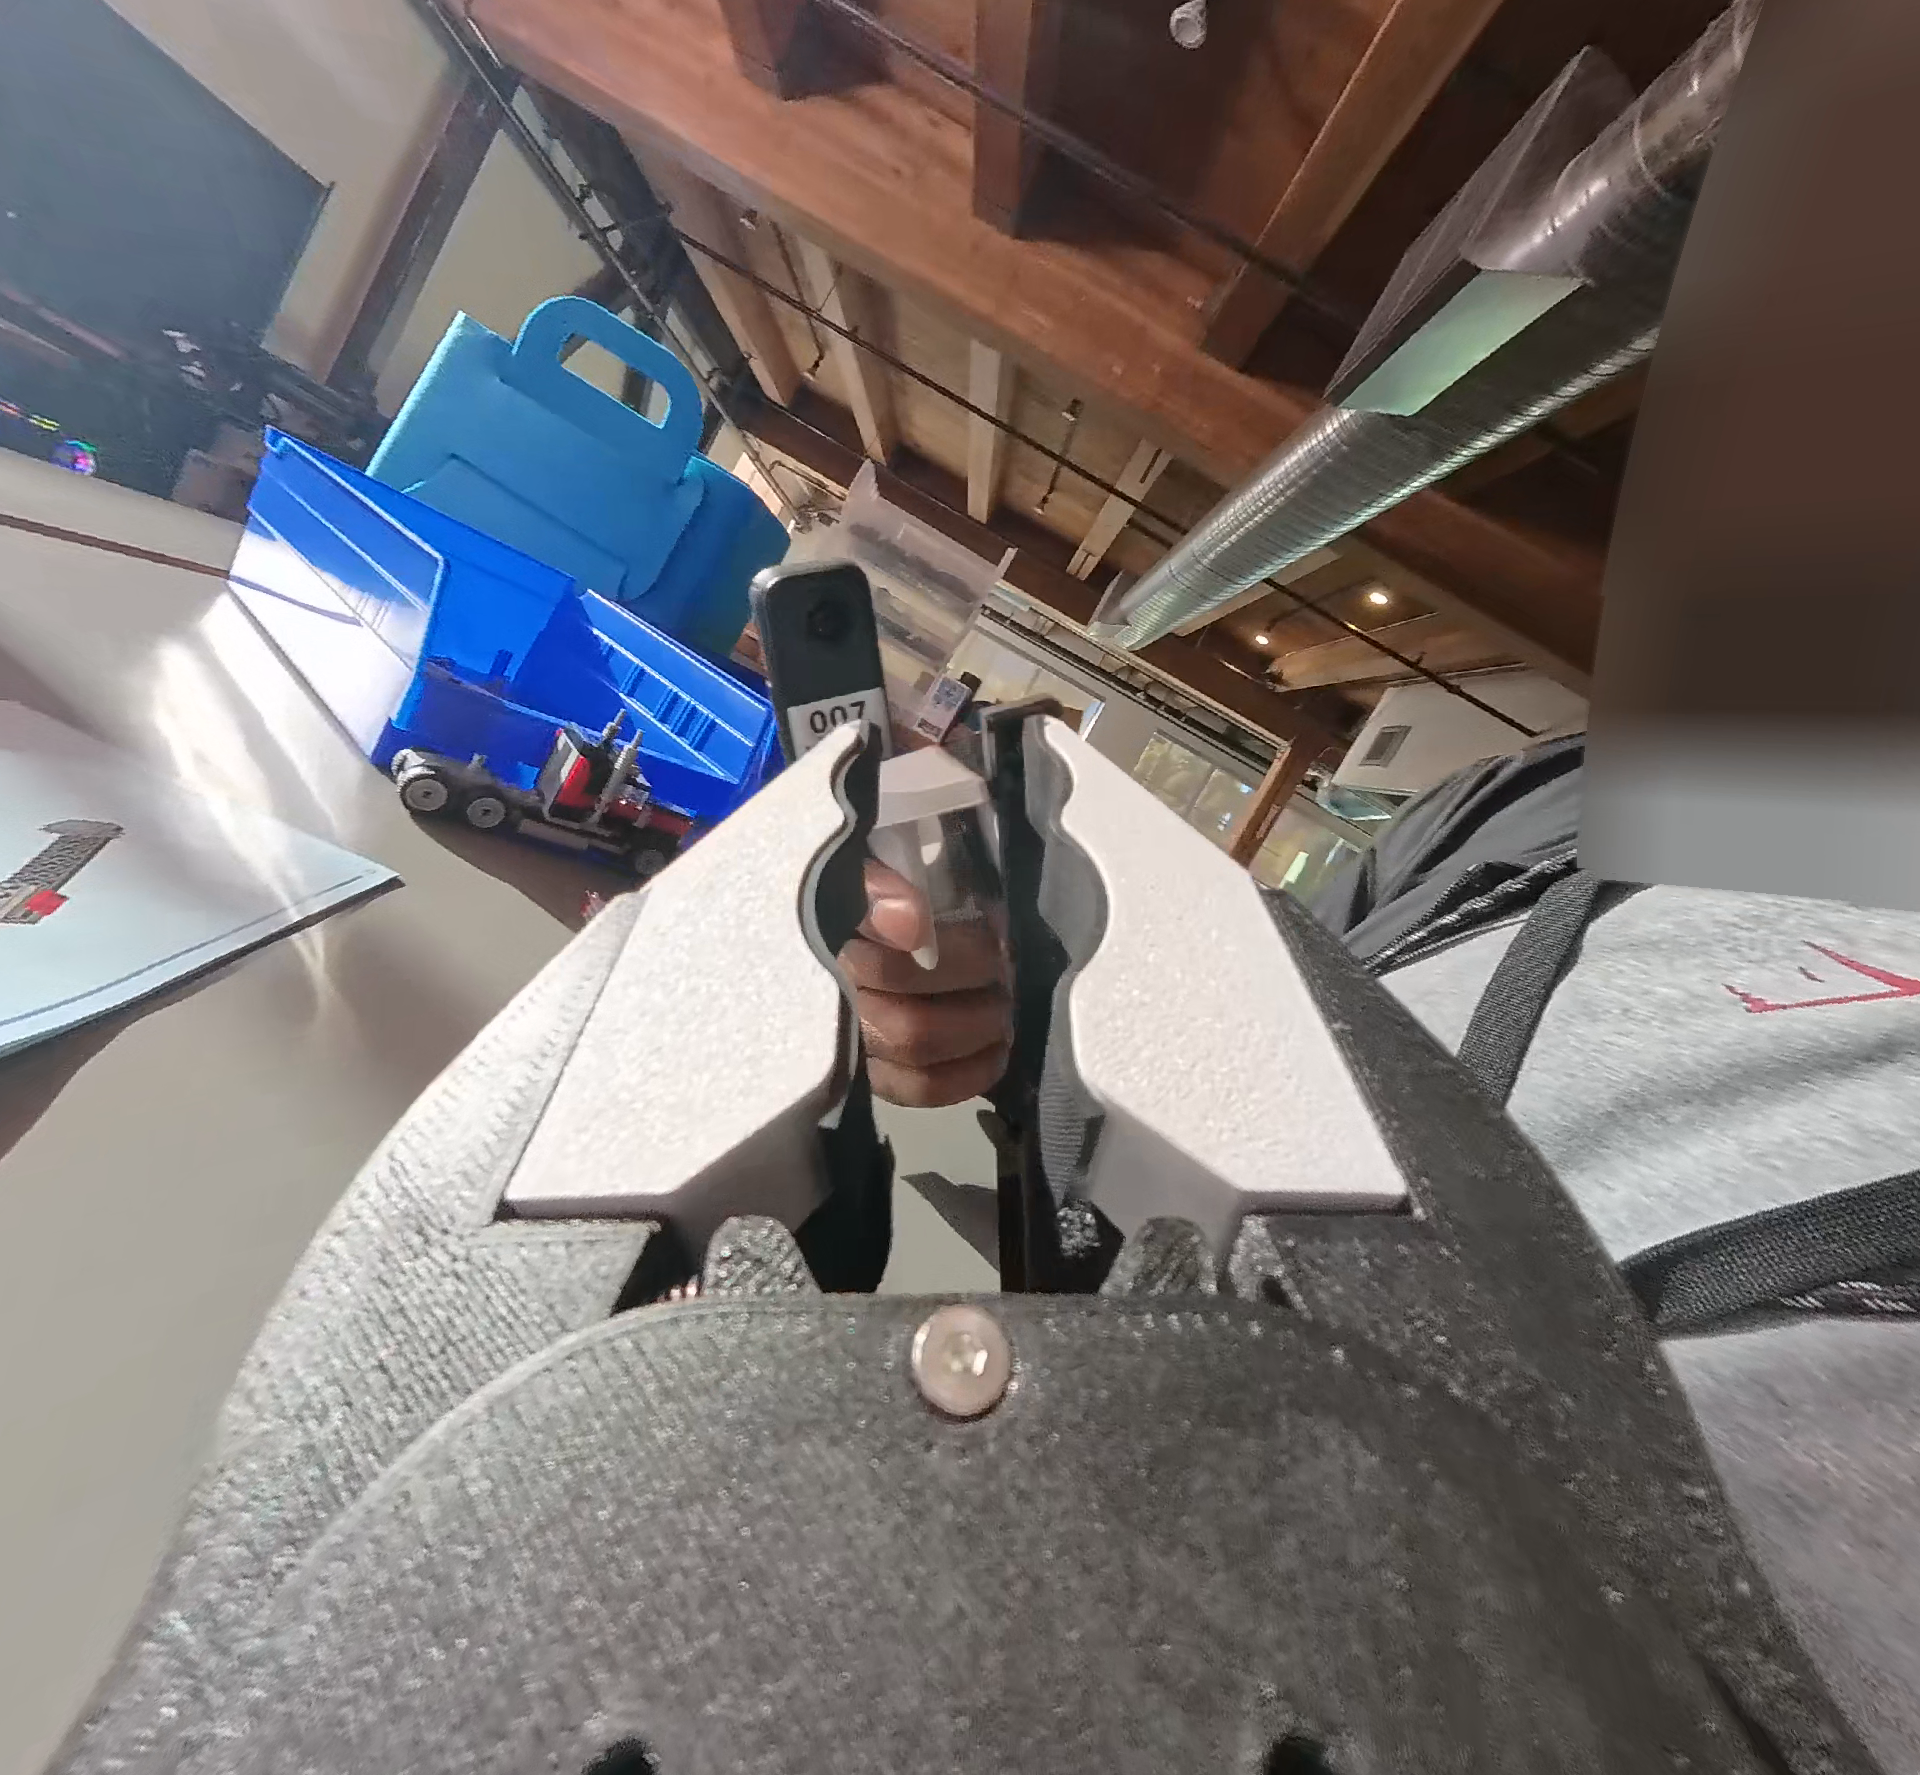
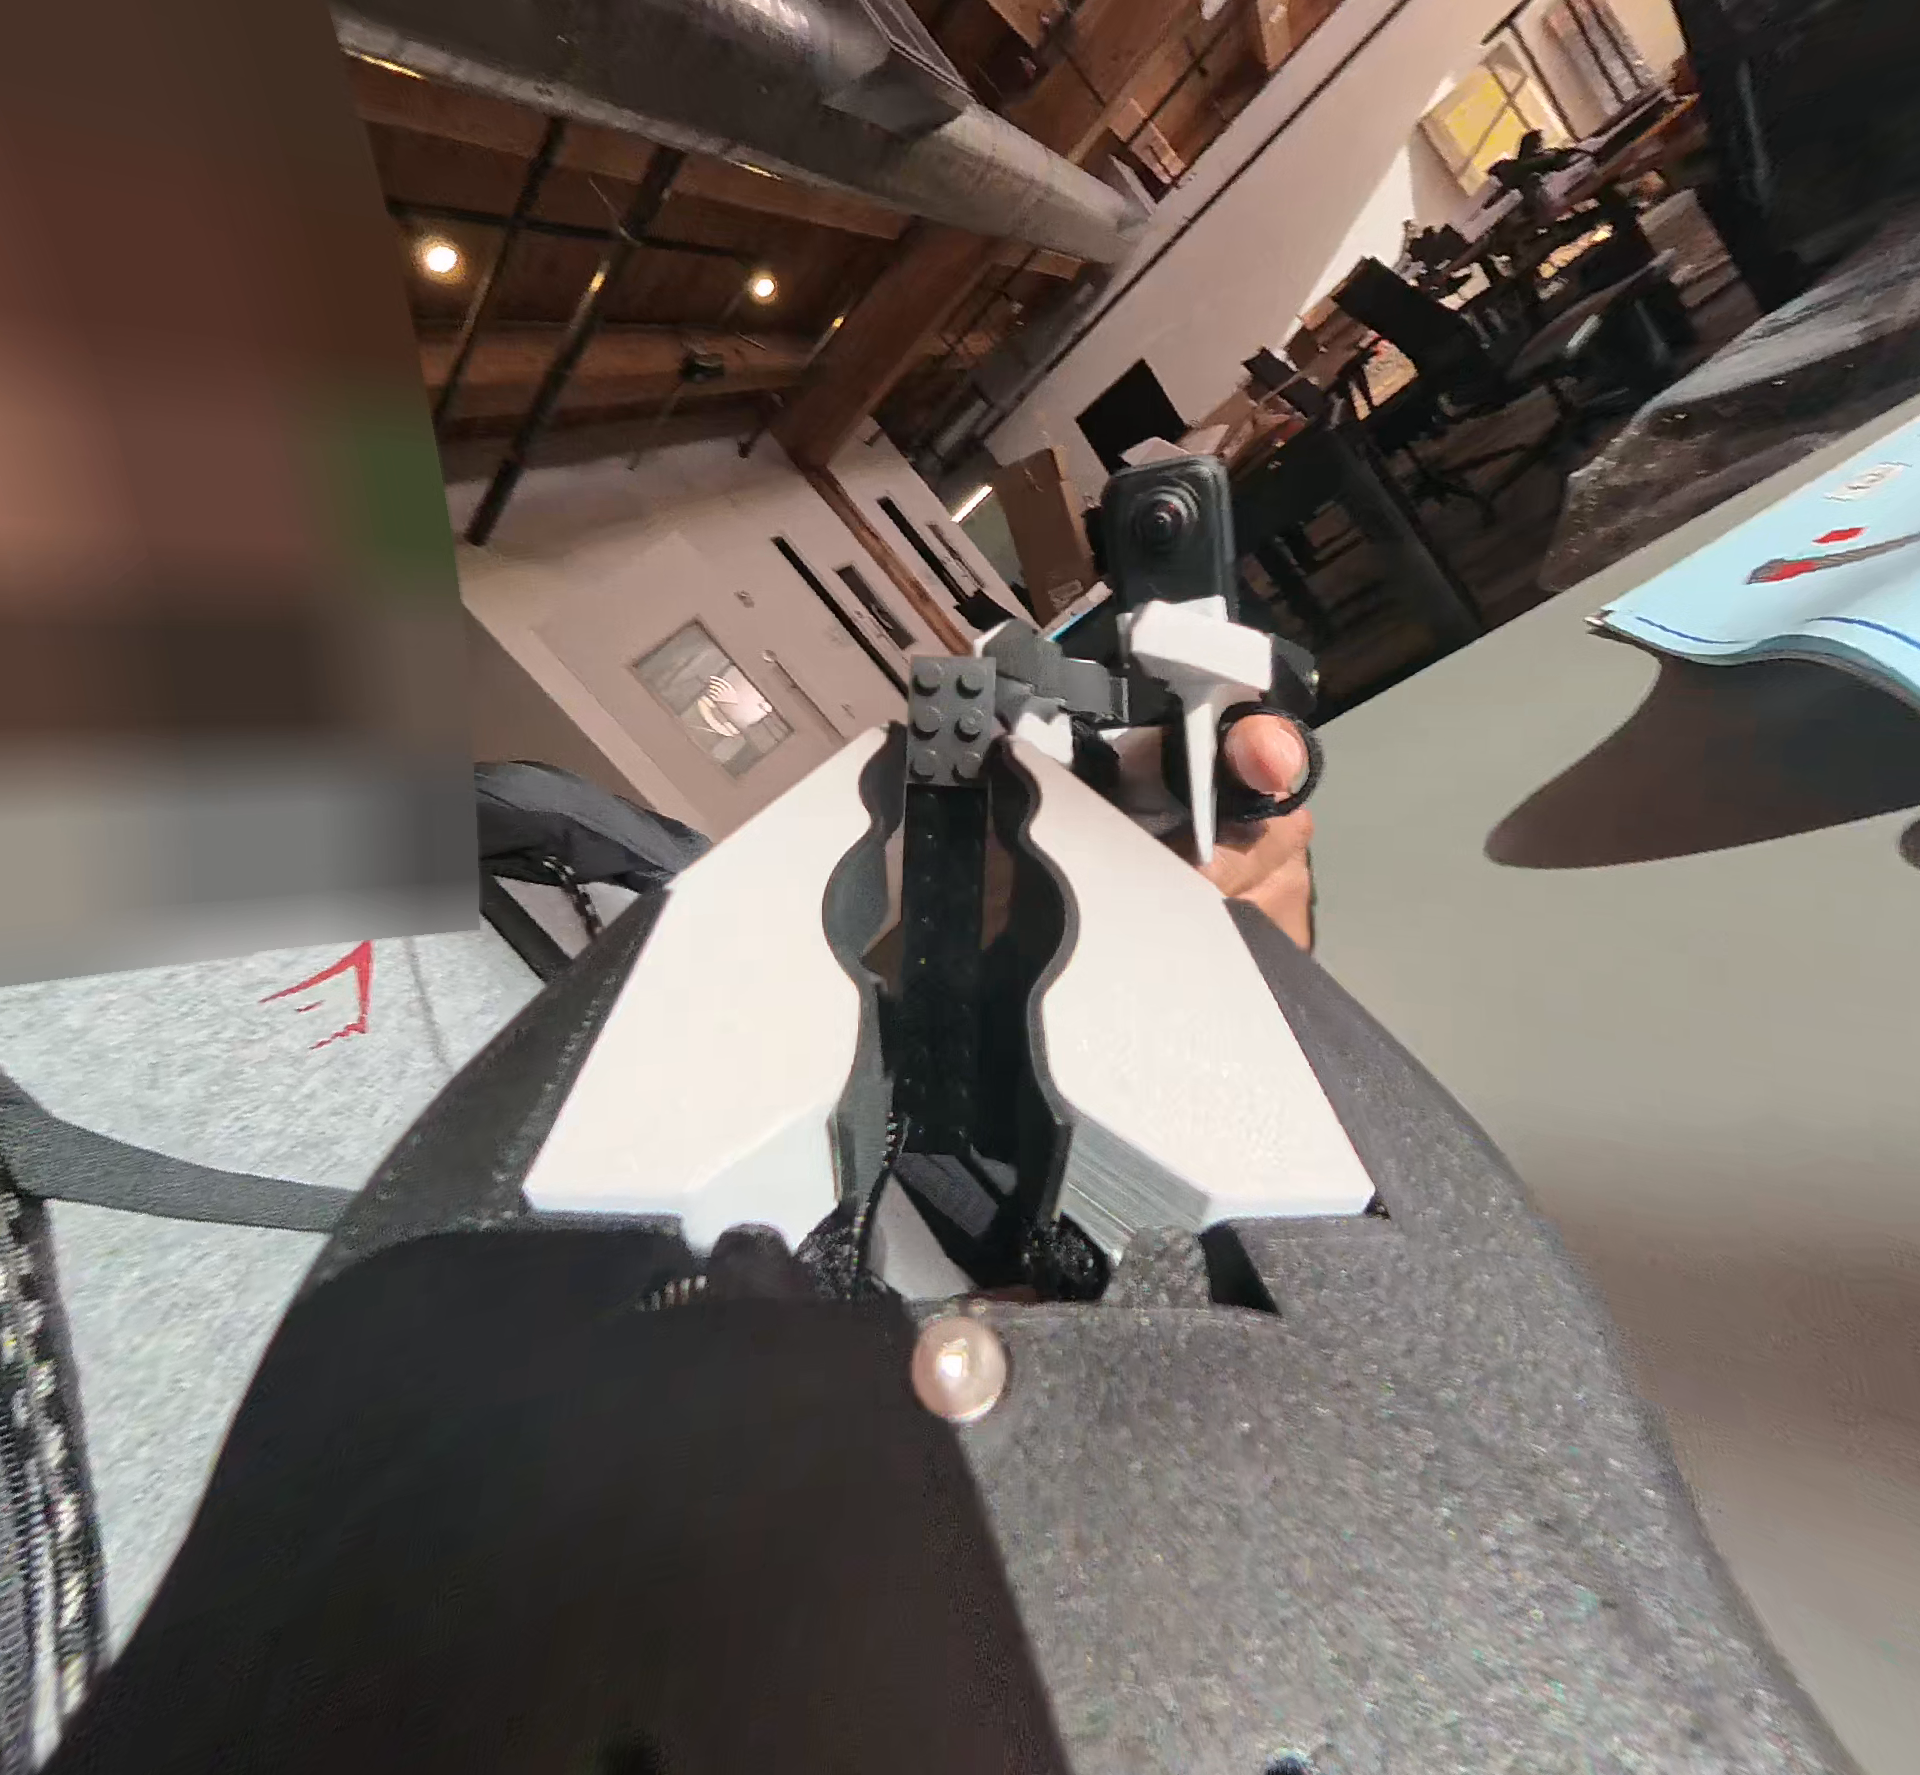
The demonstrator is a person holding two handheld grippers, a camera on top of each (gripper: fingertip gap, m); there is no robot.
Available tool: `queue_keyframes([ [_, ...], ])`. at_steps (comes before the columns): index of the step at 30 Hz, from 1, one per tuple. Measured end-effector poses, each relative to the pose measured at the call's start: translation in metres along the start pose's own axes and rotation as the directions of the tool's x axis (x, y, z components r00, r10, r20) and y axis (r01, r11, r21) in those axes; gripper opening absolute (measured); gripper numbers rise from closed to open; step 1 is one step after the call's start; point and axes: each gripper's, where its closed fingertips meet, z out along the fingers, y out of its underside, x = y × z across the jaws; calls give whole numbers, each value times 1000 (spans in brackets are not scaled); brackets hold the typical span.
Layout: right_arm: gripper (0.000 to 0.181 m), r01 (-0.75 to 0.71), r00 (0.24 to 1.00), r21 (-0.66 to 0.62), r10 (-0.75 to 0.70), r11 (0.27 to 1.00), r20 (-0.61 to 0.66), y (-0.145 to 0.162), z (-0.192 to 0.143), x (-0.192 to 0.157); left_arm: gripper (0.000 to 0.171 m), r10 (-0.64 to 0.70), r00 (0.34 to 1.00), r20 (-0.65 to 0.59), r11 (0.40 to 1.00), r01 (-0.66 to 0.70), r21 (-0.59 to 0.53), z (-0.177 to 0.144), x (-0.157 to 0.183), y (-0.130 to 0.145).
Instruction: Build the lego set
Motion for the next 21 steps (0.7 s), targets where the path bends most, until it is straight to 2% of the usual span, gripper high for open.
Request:
queue_keyframes([
  [7, 17, -52, 993, -24, 54, 998, 101, 9, 8, -7, 31, 18, 992, -128, 993, -34, -117, 12, 22, 24],
  [13, 17, -87, 985, -35, 91, 996, 145, 13, 8, -5, 20, 37, 984, -174, 995, -52, -83, 10, 30, 21],
  [21, 17, -94, 983, -26, 97, 995, 156, 12, 5, -5, 16, 88, 987, -138, 992, -99, -73, 11, 26, 20],
])
